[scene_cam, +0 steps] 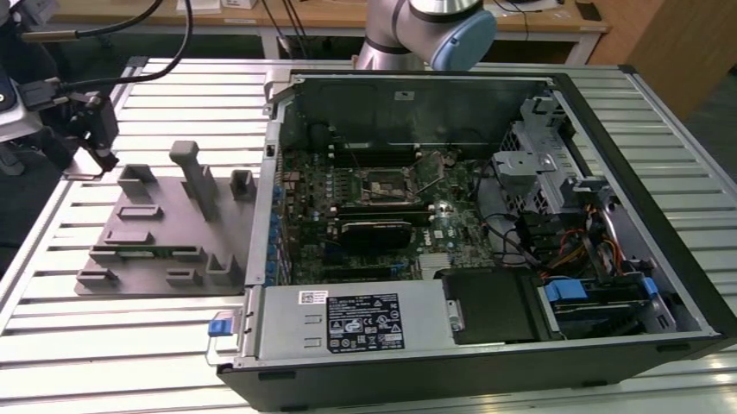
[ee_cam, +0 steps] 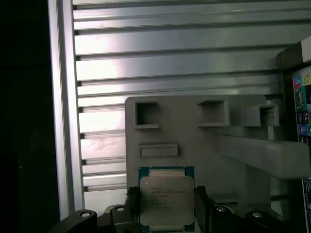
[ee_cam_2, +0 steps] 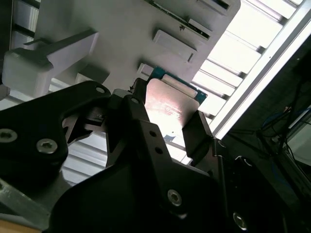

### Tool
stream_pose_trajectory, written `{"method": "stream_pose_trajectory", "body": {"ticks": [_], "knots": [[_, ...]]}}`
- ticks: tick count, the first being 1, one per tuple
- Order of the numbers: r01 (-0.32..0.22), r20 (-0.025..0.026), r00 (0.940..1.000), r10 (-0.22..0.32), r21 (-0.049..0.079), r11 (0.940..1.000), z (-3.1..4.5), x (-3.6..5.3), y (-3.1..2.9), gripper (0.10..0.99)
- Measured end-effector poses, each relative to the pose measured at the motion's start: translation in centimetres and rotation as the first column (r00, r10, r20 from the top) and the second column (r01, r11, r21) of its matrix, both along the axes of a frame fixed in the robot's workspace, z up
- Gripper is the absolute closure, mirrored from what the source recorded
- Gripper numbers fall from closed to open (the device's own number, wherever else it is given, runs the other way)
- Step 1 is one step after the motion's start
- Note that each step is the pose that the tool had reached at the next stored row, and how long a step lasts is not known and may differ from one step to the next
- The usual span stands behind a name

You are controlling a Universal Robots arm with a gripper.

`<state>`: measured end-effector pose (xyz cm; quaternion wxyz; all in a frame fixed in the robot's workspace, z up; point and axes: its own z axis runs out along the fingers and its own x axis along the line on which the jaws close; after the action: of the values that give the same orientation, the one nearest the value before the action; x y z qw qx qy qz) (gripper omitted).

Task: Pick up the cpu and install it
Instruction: 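Pick up the cpu and move it towards the insertion slot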

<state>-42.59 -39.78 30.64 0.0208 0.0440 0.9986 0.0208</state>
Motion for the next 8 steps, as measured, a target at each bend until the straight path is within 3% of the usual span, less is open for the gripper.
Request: {"method": "stream_pose_trajectory", "body": {"ticks": [8], "knots": [[0.000,0.0009,1.0000,0.000,0.000,1.0000,1.74,0.00,0.00,0.545]]}}
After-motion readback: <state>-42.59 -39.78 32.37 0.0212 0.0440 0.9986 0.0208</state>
